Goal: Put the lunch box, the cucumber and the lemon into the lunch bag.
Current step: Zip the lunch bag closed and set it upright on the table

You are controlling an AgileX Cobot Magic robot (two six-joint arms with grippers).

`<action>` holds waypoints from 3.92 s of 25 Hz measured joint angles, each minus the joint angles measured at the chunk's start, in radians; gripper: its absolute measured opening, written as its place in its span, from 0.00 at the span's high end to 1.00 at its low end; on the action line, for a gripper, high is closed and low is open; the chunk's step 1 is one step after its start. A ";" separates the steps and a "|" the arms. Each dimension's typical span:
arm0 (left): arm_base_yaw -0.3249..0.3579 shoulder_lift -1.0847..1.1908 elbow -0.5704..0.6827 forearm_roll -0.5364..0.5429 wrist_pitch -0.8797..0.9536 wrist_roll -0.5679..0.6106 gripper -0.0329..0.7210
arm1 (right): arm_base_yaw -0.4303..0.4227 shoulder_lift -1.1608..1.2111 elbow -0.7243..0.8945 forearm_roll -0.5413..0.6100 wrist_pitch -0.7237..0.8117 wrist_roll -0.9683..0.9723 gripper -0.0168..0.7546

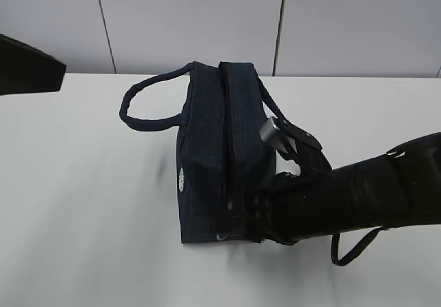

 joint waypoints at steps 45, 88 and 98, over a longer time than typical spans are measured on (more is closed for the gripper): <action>-0.004 -0.003 0.000 0.000 0.012 0.000 0.63 | 0.063 0.113 -0.063 0.018 -0.145 -0.044 0.56; -0.004 -0.003 0.002 -0.003 0.034 0.000 0.64 | 0.063 -0.068 -0.061 -0.517 0.032 0.345 0.98; -0.004 -0.003 0.076 -0.004 0.034 0.000 0.64 | 0.063 -0.138 -0.081 -0.646 0.036 0.430 0.98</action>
